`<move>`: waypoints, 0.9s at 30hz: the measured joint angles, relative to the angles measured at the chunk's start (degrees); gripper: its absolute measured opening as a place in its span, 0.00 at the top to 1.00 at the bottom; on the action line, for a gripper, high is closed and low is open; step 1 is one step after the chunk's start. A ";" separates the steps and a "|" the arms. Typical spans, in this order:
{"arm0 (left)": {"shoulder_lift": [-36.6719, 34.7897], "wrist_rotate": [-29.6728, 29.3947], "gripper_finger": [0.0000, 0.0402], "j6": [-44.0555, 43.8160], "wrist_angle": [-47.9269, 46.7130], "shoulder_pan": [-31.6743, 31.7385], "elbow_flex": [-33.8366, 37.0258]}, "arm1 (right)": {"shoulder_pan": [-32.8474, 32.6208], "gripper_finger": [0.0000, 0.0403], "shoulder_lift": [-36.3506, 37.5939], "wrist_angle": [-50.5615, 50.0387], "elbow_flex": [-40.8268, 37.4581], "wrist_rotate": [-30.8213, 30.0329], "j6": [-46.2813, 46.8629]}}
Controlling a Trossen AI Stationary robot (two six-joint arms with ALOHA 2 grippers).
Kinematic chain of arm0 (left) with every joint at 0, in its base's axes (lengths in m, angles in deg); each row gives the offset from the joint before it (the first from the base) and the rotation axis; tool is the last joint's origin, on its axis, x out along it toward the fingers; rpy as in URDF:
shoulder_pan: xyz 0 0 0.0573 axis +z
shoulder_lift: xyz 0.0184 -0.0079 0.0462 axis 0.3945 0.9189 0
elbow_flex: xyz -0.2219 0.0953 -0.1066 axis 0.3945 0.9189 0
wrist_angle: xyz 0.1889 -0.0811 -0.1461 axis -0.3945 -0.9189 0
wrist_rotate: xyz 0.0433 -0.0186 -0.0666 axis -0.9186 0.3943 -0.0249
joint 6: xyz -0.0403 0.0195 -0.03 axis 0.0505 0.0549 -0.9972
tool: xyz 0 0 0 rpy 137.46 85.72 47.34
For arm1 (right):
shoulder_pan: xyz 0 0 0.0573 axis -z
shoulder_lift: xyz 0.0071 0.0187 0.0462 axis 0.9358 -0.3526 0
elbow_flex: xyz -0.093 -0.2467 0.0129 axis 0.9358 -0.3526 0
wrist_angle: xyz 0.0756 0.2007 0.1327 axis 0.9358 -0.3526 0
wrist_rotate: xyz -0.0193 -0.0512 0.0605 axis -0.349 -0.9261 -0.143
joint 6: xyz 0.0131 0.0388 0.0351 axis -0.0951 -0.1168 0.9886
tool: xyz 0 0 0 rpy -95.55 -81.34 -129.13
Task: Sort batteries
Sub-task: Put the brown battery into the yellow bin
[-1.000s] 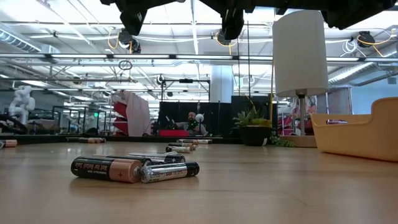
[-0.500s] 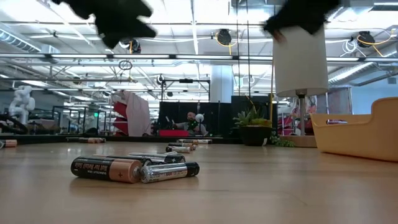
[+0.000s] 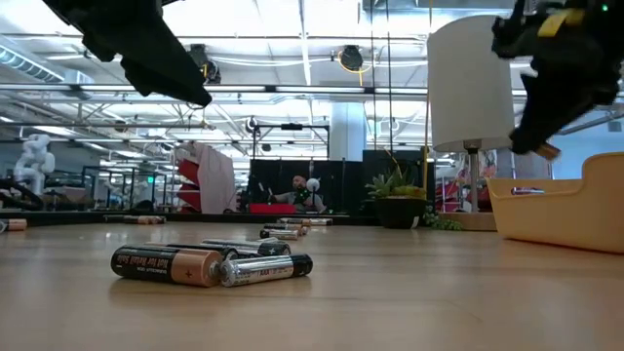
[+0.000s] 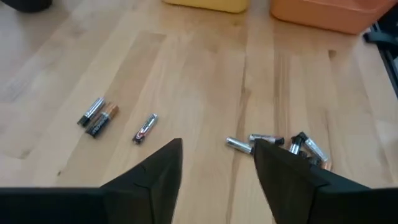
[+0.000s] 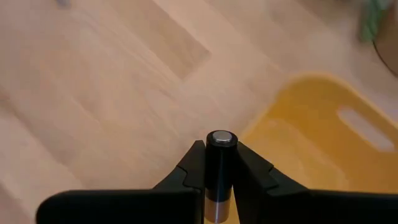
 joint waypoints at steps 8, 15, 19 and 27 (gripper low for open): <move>0.00 1.07 0.49 1.95 -2.03 2.58 0.81 | 1.63 0.92 -4.41 -6.20 0.00 9.01 6.93; 0.00 4.60 0.49 6.14 -5.60 8.13 0.85 | 3.49 0.89 -6.24 -6.59 0.00 14.65 6.87; 0.00 8.94 0.49 10.30 -5.02 12.31 0.85 | 4.82 0.84 -5.94 -7.65 0.00 14.99 6.60; 0.00 18.51 0.49 16.85 -3.63 18.64 0.87 | 6.35 0.67 -5.48 -11.88 0.00 13.88 5.66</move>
